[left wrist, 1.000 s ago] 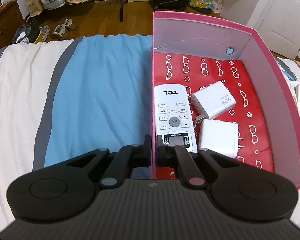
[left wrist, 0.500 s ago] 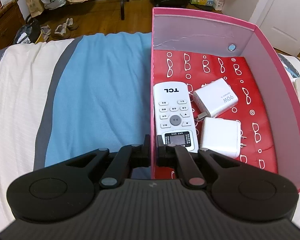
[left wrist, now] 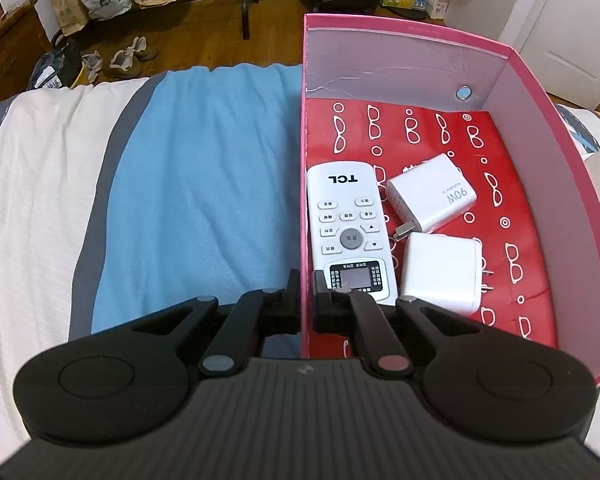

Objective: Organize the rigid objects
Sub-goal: 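Move the right tool back toward the remaining white items on the bed, then carry the white air-conditioner remote into the pink box and release it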

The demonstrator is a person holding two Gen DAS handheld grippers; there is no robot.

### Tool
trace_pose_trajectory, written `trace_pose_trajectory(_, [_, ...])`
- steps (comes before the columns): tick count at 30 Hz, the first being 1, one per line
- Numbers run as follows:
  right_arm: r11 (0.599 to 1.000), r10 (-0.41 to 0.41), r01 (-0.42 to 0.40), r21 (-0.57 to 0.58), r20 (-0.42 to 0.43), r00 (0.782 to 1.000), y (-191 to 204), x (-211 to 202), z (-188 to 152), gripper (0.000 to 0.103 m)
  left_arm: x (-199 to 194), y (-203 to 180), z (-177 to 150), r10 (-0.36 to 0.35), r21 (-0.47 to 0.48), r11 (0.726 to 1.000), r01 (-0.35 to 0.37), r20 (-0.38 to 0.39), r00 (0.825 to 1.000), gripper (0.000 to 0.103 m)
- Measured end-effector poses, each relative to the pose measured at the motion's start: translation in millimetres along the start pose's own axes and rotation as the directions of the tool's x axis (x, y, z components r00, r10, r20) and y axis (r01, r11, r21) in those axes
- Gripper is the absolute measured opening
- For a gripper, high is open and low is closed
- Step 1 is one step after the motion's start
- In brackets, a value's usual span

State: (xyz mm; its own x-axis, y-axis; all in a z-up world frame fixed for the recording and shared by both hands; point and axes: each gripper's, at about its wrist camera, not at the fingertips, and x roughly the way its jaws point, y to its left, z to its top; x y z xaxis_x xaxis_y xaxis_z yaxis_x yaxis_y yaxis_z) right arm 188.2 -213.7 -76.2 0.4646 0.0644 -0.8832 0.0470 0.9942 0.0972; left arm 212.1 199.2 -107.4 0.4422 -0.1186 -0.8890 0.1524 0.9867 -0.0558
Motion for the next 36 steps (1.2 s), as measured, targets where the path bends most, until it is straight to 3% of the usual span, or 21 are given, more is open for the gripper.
trace_pose_trajectory(3, [1.000,-0.010,0.009,0.027,0.024,1.000,1,-8,-1,0.021,-1,-5,-2,0.021,0.024,0.999,-0.021,0.004,1.000,0.004])
trace_pose_trajectory(10, [0.993,-0.071,0.084,-0.080,0.161,0.985,29,-62,-7,0.020,1,1,-1,-0.007,0.000,1.000,0.007,0.003,1.000,0.004])
trace_pose_trajectory(14, [0.982,-0.022,0.070,-0.174,0.263,0.965,67,-104,-1,0.020,1,2,0,-0.010,-0.014,1.000,0.010,0.000,1.000,0.004])
trace_pose_trajectory(16, [0.967,0.066,0.007,-0.256,0.275,0.959,95,-120,4,0.020,1,3,0,-0.012,-0.019,1.000,0.012,0.003,1.000,0.004])
trace_pose_trajectory(18, [0.949,0.224,-0.164,-0.269,0.208,0.952,119,-126,9,0.020,1,4,-1,-0.015,-0.021,1.000,0.015,0.006,1.000,0.004])
trace_pose_trajectory(20, [0.905,0.381,-0.345,-0.249,0.112,0.918,142,-119,11,0.020,1,4,0,-0.017,-0.020,1.000,0.017,0.007,1.000,0.004])
trace_pose_trajectory(23, [0.873,0.421,-0.400,-0.280,0.018,0.907,179,-97,11,0.020,1,4,-1,-0.017,-0.018,1.000,0.017,0.005,1.000,0.004])
trace_pose_trajectory(29, [0.793,0.221,-0.227,-0.565,-0.081,0.972,261,-46,7,0.020,-3,3,0,-0.015,-0.012,1.000,0.015,0.016,1.000,0.004])
trace_pose_trajectory(31, [0.729,0.148,-0.174,-0.662,-0.096,0.984,283,-35,2,0.020,-4,2,-1,-0.014,-0.007,1.000,0.014,0.019,1.000,0.003])
trace_pose_trajectory(34, [0.623,0.096,-0.074,-0.779,-0.018,0.995,302,-28,-5,0.019,-4,5,-1,-0.022,-0.022,0.999,0.023,0.015,1.000,0.003])
trace_pose_trajectory(36, [0.549,0.048,0.042,-0.835,0.082,0.995,311,-21,-11,0.019,-4,6,-1,-0.028,-0.029,0.999,0.028,0.015,0.999,0.003])
